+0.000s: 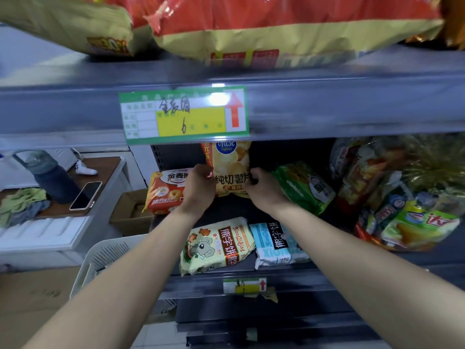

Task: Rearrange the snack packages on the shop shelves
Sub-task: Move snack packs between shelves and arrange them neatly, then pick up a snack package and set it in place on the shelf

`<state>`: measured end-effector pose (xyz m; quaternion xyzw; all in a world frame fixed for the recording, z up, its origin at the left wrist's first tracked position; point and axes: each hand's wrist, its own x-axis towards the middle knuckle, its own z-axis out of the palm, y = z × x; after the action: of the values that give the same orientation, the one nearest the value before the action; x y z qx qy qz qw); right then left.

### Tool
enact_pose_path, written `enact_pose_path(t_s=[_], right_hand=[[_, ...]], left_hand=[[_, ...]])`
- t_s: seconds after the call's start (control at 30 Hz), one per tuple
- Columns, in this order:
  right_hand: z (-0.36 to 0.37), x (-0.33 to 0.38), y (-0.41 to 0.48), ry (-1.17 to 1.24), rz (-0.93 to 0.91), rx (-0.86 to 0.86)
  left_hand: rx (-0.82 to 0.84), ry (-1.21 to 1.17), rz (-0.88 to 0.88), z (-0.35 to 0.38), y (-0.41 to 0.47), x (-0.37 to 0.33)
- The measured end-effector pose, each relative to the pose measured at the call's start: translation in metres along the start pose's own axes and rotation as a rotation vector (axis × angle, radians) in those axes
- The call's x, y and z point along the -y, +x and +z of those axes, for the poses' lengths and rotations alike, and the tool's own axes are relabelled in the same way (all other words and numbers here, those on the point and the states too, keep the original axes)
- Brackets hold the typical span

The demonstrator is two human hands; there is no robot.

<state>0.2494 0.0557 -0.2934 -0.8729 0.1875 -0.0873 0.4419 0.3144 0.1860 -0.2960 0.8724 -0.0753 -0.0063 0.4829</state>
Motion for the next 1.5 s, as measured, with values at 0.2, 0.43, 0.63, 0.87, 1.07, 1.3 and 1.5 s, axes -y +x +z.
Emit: enact_pose_path(t_s=[0.2,0.43,0.63,0.87,1.07,1.3,1.5], right_hand=[[-0.013,0.006,-0.034,-0.04,0.013,0.051],[-0.04,0.02,-0.089,0.004,-0.088,0.096],[-0.078,0.032,-0.147,0.018,-0.183,0.118],[-0.128,0.056,-0.214,0.026,-0.361,0.086],[-0.176,0.103,-0.238,0.079,-0.509,-0.005],[-0.203,0.158,-0.223,0.12,-0.589,-0.158],[-0.202,0.176,-0.185,0.228,-0.419,-0.305]], left_hand=[[0.006,0.058,0.016,-0.014,-0.04,-0.011],[0.006,-0.03,0.065,-0.039,-0.106,-0.04],[-0.015,-0.14,0.061,-0.049,-0.181,-0.081],[-0.069,-0.129,0.184,-0.069,-0.251,-0.128],[-0.148,-0.159,0.334,-0.103,-0.274,-0.178],[-0.24,-0.157,0.408,-0.147,-0.244,-0.213],[-0.222,-0.137,0.378,-0.167,-0.195,-0.225]])
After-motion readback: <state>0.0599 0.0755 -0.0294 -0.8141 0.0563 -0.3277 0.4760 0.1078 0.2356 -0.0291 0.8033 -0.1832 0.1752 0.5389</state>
